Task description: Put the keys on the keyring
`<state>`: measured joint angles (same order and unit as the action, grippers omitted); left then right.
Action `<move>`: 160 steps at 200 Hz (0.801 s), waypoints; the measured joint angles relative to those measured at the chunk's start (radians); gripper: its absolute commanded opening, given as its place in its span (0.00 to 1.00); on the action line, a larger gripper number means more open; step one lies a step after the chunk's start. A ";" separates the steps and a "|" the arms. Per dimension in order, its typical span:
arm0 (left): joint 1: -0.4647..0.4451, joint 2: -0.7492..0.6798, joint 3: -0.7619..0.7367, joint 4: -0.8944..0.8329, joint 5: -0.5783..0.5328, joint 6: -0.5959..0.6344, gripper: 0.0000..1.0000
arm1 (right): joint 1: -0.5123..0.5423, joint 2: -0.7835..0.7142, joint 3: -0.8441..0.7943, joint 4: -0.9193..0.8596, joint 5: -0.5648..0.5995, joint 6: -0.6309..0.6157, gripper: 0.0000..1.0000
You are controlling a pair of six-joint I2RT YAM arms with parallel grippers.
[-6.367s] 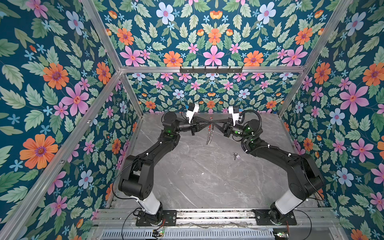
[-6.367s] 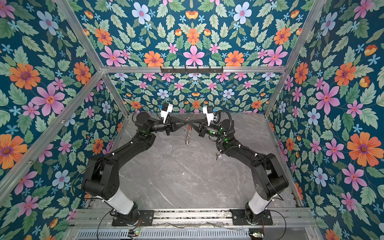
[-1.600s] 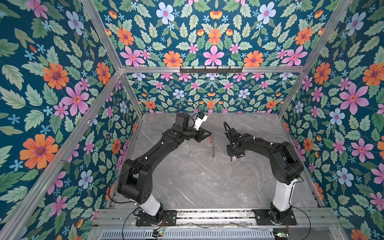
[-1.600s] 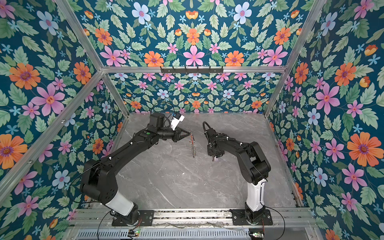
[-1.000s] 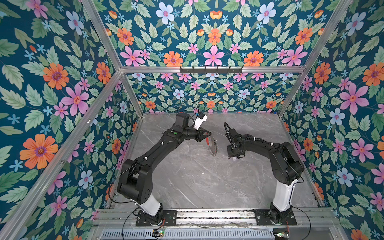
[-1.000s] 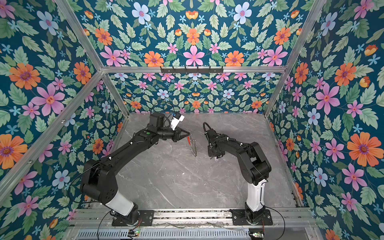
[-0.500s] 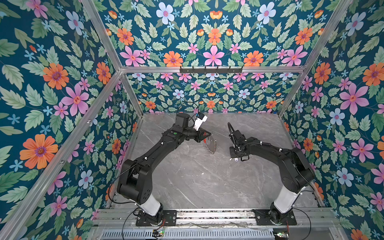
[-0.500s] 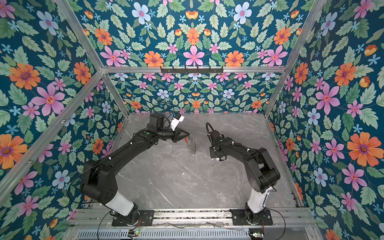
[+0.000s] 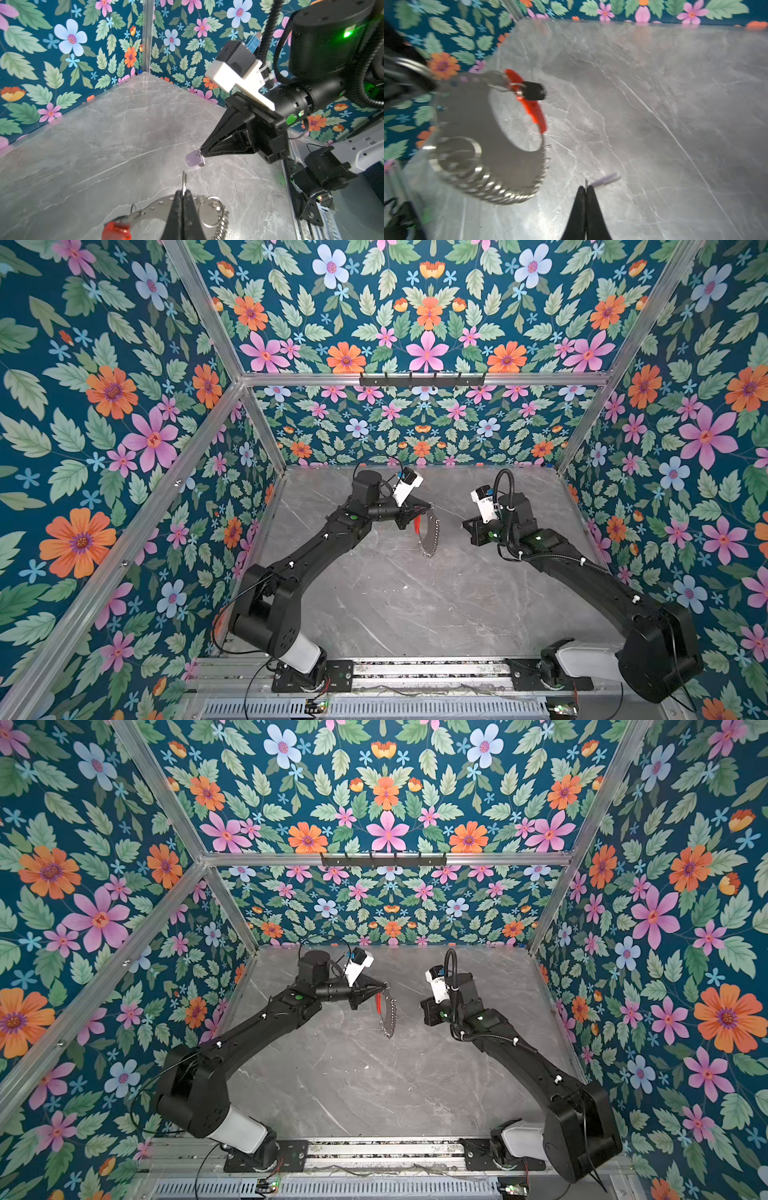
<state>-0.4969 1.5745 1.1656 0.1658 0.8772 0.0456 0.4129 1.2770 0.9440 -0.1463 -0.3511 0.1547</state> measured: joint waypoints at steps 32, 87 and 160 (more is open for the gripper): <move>0.001 0.014 0.015 0.015 0.040 0.031 0.00 | -0.008 -0.038 0.004 0.013 -0.122 0.001 0.00; 0.000 0.026 0.030 0.020 0.087 0.058 0.00 | -0.012 -0.063 0.035 0.017 -0.214 0.005 0.00; -0.020 0.042 0.045 0.012 0.110 0.045 0.00 | -0.012 -0.074 0.080 0.046 -0.274 0.004 0.00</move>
<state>-0.5167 1.6169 1.2102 0.1780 0.9871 0.0906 0.4011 1.2030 1.0241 -0.1001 -0.6254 0.1589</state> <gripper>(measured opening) 0.050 0.051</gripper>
